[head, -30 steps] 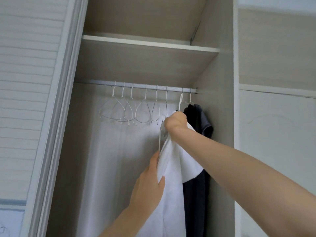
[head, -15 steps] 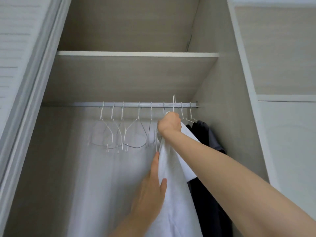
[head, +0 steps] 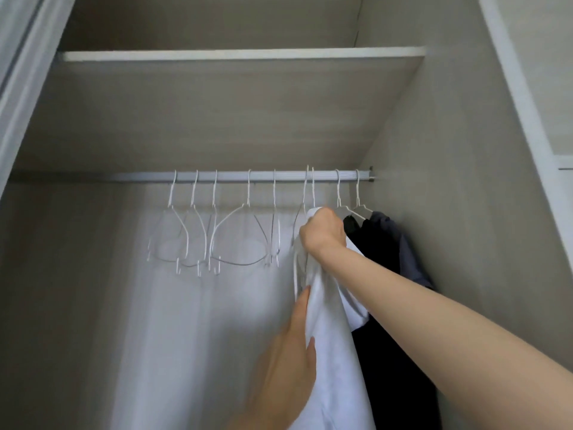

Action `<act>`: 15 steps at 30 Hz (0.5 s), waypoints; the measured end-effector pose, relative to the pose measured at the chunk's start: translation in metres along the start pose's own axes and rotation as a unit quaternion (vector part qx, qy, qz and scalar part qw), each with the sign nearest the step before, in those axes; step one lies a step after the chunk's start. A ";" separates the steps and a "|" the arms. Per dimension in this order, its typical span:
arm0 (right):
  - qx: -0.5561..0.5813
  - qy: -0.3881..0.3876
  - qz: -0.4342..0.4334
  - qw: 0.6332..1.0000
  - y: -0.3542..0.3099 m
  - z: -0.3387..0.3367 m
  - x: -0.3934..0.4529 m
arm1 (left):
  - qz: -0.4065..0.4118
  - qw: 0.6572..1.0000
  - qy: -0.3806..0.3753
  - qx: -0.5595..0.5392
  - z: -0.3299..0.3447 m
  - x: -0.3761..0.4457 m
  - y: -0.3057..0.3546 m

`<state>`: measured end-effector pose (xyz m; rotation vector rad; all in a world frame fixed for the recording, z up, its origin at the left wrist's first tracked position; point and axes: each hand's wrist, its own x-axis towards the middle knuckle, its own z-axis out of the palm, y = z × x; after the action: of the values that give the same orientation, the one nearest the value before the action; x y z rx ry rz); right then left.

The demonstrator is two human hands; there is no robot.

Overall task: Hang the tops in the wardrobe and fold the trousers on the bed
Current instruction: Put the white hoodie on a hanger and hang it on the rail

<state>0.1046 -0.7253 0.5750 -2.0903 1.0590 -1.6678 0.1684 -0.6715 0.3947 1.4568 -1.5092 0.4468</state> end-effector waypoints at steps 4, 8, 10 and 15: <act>0.015 0.006 0.009 1.000 0.016 -0.008 -0.017 | 0.020 0.999 -0.023 -0.018 0.007 -0.015 0.005; 0.004 0.021 0.006 1.000 0.029 -0.020 -0.036 | 0.061 0.998 -0.018 -0.015 0.010 -0.025 0.014; -0.006 0.027 -0.008 1.000 0.032 -0.030 -0.042 | 0.077 0.997 0.023 0.005 0.009 -0.023 0.023; -0.015 0.026 -0.009 1.000 0.039 -0.045 -0.058 | 0.094 0.989 0.111 -0.013 0.003 -0.017 0.046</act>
<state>0.0438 -0.7029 0.5225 -2.0910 1.0903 -1.7341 0.1224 -0.6544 0.3952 1.2057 -1.4723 0.6780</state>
